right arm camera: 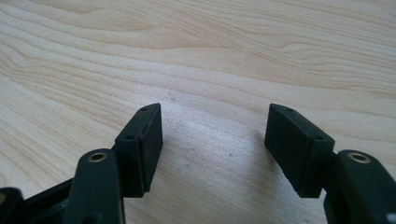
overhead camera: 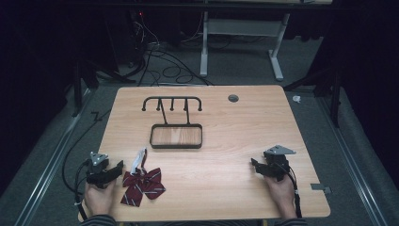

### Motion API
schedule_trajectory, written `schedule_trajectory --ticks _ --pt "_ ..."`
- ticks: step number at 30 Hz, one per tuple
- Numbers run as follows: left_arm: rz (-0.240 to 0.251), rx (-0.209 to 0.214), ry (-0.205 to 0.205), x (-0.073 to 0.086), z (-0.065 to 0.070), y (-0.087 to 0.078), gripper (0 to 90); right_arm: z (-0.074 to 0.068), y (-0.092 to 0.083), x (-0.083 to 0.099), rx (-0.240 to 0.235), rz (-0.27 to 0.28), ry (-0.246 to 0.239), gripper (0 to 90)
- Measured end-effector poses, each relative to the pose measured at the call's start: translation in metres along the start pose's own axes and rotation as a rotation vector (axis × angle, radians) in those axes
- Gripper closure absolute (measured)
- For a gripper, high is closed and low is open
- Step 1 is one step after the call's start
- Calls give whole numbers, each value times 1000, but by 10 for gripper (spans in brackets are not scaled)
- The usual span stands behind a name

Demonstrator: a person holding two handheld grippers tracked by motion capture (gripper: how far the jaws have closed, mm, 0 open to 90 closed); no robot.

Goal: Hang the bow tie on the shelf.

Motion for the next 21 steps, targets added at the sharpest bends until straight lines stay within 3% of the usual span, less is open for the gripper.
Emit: schedule_trajectory --ticks 21 --pt "-1 3 -1 0 0 0 391 0 0 0 -1 0 -5 382"
Point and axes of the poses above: each handheld gripper's, and its own axes: y roughly forward along the jaws, x roughly out of its underside, z roughly to its right, the point moved 8 cm from there along y, roughly forward along the jaws, and after that the axes turned 11 degrees about z, right-handed, at the moved point
